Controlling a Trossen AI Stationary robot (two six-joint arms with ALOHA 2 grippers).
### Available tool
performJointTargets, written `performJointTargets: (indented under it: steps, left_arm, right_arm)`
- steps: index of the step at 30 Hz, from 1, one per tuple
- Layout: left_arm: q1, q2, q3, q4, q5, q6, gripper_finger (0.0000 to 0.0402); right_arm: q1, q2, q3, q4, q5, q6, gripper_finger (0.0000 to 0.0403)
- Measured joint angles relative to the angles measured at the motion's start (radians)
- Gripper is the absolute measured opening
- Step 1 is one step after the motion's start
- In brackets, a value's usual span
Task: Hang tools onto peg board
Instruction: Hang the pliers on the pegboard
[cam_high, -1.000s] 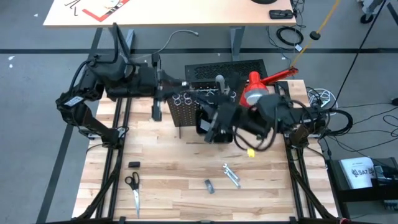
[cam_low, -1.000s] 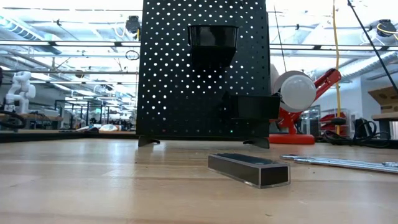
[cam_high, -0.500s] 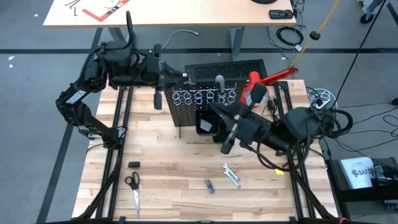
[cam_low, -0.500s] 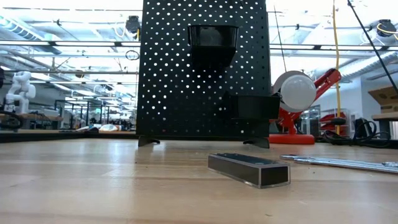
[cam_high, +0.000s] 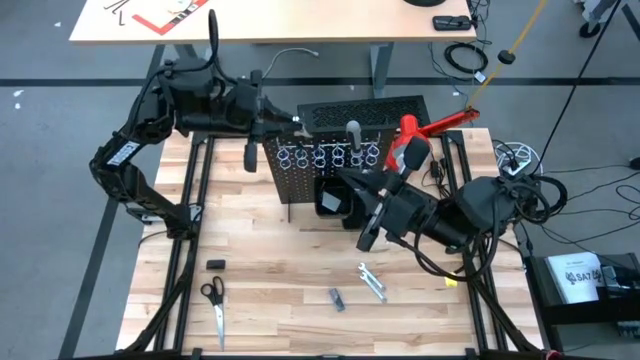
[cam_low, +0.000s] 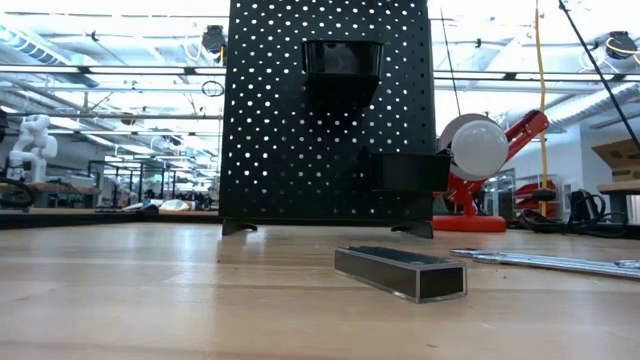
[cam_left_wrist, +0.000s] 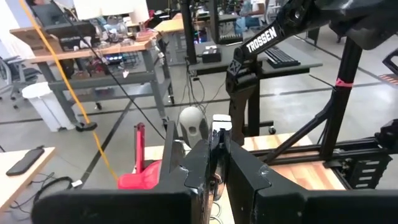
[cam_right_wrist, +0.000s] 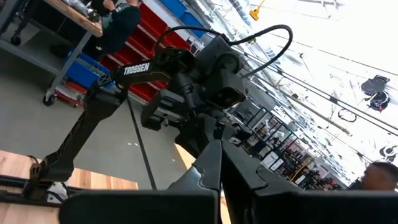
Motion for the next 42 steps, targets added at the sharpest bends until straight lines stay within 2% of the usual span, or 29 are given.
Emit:
performJointTargets:
  steps: [15, 31, 42]
  left_arm:
    - [0.008, 0.000, 0.000, -0.034, 0.002, -0.072, 0.0038]
    - [0.008, 0.085, 0.000, -0.057, -0.003, -0.076, 0.0038]
    - [0.008, 0.094, 0.000, -0.055, -0.026, -0.124, 0.0038]
  right_arm:
    - [0.000, 0.000, 0.000, -0.006, -0.003, 0.011, 0.0000]
    - [0.000, 0.000, 0.000, -0.032, -0.002, 0.039, 0.0000]
    - [0.005, 0.000, 0.000, -0.037, 0.000, 0.040, 0.0000]
